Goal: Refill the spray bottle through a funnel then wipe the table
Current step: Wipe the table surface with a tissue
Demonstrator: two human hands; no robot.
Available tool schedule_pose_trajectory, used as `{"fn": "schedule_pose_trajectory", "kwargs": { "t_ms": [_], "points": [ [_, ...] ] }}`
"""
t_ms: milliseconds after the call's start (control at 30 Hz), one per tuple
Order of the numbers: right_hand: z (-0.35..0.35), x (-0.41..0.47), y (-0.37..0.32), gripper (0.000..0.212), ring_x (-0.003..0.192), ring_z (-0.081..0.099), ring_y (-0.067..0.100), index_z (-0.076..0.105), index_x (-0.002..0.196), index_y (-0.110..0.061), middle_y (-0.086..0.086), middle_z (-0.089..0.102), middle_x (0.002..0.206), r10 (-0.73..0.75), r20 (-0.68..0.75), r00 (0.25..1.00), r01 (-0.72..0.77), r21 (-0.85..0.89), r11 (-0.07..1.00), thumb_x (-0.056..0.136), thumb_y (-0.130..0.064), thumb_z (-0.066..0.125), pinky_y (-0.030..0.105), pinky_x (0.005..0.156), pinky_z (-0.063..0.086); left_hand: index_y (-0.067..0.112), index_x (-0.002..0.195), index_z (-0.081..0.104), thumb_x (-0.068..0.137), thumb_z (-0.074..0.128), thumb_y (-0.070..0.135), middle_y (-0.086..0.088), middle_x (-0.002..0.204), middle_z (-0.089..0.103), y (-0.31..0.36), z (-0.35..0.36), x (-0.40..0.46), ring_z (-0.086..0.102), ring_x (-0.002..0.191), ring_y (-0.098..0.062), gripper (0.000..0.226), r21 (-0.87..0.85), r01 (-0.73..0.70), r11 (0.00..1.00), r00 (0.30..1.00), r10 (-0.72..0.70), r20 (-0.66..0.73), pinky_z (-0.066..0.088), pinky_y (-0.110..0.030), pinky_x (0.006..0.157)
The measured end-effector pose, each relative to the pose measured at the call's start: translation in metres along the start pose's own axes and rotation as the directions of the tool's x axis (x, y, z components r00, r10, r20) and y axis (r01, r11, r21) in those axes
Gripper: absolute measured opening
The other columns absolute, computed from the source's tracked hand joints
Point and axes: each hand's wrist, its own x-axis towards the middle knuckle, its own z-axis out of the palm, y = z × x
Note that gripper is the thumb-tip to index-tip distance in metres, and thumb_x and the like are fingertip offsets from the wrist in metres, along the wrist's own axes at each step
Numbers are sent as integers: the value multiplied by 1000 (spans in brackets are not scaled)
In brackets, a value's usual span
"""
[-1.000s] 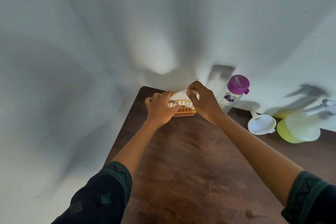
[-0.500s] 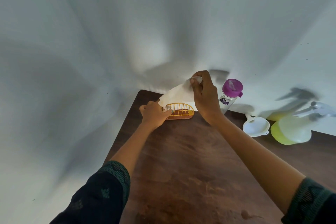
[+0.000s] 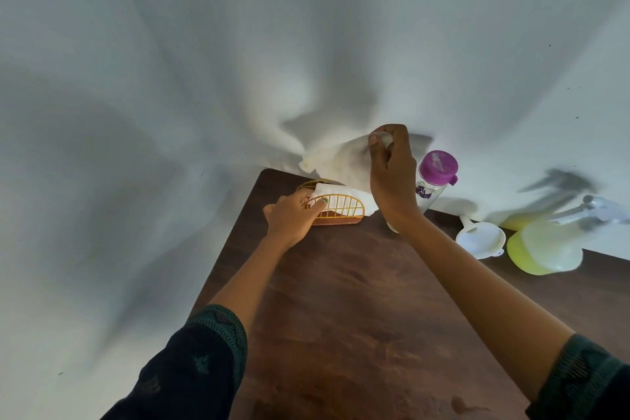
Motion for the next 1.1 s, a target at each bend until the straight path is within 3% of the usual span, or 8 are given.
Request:
{"fn": "schedule_pose_trajectory", "kwargs": {
  "t_ms": [267, 400, 500, 633, 767, 967, 1033, 1100],
  "points": [
    [-24, -13, -25, 3, 70, 53, 1, 51, 99, -16, -13, 56, 81, 143, 41, 989, -148, 241, 959, 96, -17, 50, 10, 62, 40, 30, 126, 51, 82, 66, 43, 4, 133, 53, -3, -3, -28, 50, 121, -16, 49, -434, -40, 900, 978, -53, -200, 25, -50, 110],
    [-49, -39, -35, 7, 63, 55, -8, 55, 101, -13, -10, 59, 79, 275, 116, 954, -298, 366, 882, 95, -15, 53, 10, 61, 44, 23, 120, 55, 64, 61, 44, 8, 115, 65, 17, -36, -94, 58, 111, -10, 61, -978, 51, 201, 998, 14, 55, 40, -29, 99],
    [-72, -66, -32, 4, 72, 60, 7, 60, 96, -15, -2, 64, 82, 409, 255, 876, -481, 422, 769, 93, -15, 56, 21, 66, 51, 12, 128, 59, 73, 63, 53, -10, 130, 62, 23, -50, -139, 57, 121, -26, 68, -909, 363, -207, 930, 146, 338, 39, -41, 106],
    [-109, -109, -31, 9, 75, 64, 16, 61, 98, -12, 7, 68, 92, 531, 410, 741, -661, 313, 682, 91, -17, 58, 24, 60, 56, 6, 127, 61, 60, 89, 43, -20, 130, 61, 37, -62, -188, 62, 115, -34, 81, -816, 556, -157, 826, 217, 521, 54, -43, 91],
    [-143, -147, -29, 19, 81, 69, 20, 64, 103, -13, 12, 71, 99, 602, 475, 642, -753, 244, 611, 91, -26, 59, 31, 63, 57, 4, 112, 64, 75, 67, 17, -18, 111, 71, 53, -60, -227, 67, 105, -31, 39, -767, 642, 16, 764, 72, 641, 55, -44, 84],
    [-183, -206, -16, 41, 109, 64, 33, 60, 119, -5, 18, 67, 116, 593, 719, 362, -926, 351, 139, 80, -13, 67, 48, 85, 53, 2, 112, 65, 91, 57, 9, -18, 111, 71, 56, -39, -279, 71, 97, -27, 23, -757, 653, 33, 757, -2, 653, 58, -39, 80],
    [-189, -220, -16, 43, 102, 67, 32, 61, 116, -2, 19, 68, 112, 608, 719, 337, -937, 317, 145, 74, 0, 69, 45, 80, 57, 2, 111, 64, 92, 56, 8, -17, 108, 72, 53, -29, -293, 72, 93, -25, 22, -761, 646, 58, 763, -17, 646, 61, -37, 74],
    [-190, -232, -14, 42, 87, 71, 28, 65, 110, 1, 17, 72, 100, 680, 597, 426, -903, 228, 365, 69, 5, 74, 39, 72, 60, 2, 108, 65, 93, 56, 6, -13, 99, 75, 50, -17, -306, 74, 84, -21, 18, -767, 624, 153, 781, -74, 620, 61, -32, 66]
  ]
}}
